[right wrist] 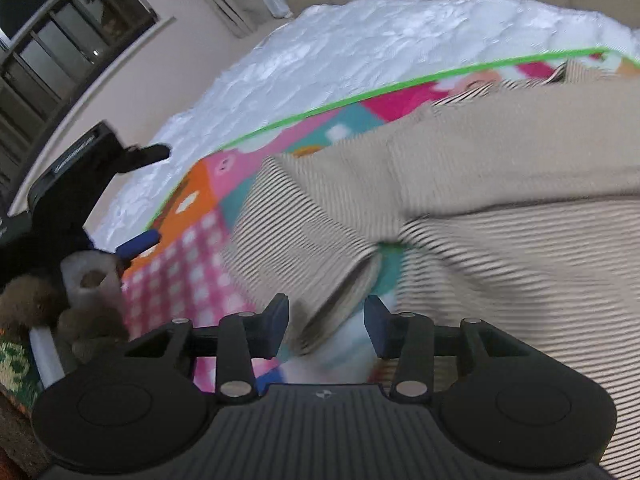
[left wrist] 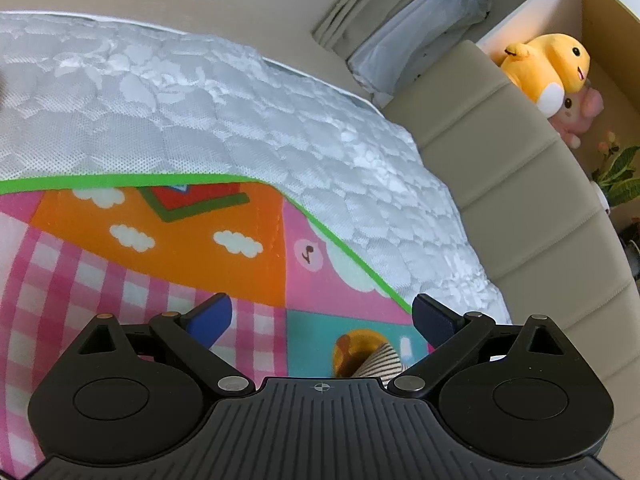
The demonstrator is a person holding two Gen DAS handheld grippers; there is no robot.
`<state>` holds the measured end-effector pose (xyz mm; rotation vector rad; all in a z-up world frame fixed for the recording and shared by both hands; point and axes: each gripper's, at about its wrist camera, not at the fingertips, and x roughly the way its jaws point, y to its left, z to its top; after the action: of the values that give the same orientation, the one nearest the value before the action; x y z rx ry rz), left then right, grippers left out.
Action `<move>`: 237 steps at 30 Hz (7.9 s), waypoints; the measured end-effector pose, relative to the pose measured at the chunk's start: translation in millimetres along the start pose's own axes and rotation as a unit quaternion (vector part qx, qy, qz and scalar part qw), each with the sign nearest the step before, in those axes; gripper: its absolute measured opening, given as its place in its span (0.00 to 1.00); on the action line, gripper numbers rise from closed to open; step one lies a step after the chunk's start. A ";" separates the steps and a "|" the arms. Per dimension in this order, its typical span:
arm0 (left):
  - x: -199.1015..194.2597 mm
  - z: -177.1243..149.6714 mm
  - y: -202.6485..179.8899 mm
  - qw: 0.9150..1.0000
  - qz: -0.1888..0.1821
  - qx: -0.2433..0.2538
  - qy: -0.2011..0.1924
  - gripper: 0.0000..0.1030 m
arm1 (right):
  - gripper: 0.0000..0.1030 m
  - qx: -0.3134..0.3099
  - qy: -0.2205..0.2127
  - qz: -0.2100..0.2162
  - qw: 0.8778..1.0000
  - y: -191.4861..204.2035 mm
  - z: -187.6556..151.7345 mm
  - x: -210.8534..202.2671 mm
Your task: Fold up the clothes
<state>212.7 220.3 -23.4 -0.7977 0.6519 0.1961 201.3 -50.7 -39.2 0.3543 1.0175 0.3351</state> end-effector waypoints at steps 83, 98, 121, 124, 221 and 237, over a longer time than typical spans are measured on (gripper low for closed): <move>79.8 -160.3 -147.9 0.925 -0.123 0.316 0.174 1.00 | 1.00 -0.013 -0.260 -0.168 0.951 -220.4 46.4 -99.1; 85.7 -87.8 -103.4 0.972 -0.108 0.165 0.127 1.00 | 0.07 -0.095 -0.126 -0.168 0.973 -187.7 147.0 2.0; -39.9 -135.8 -150.8 0.943 -0.126 0.255 0.170 1.00 | 0.57 -0.115 -0.154 -0.060 0.980 -160.4 -62.1 -235.8; -44.1 -152.0 -142.1 0.932 -0.098 0.288 0.197 1.00 | 0.66 -0.097 -0.164 -0.079 0.979 -175.0 -57.3 -245.7; 28.5 -140.4 -101.9 0.956 -0.135 0.195 0.172 0.84 | 0.56 -0.028 -0.055 -0.222 0.973 -203.0 -19.7 -99.0; -26.8 -163.7 -79.2 0.940 -0.082 0.211 0.255 0.92 | 0.80 -0.058 -0.127 -0.150 0.979 -136.2 -97.1 -147.8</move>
<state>146.7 50.0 -44.0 -0.4773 1.0673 -0.3110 59.9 -223.3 -32.7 0.1294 0.7815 0.0718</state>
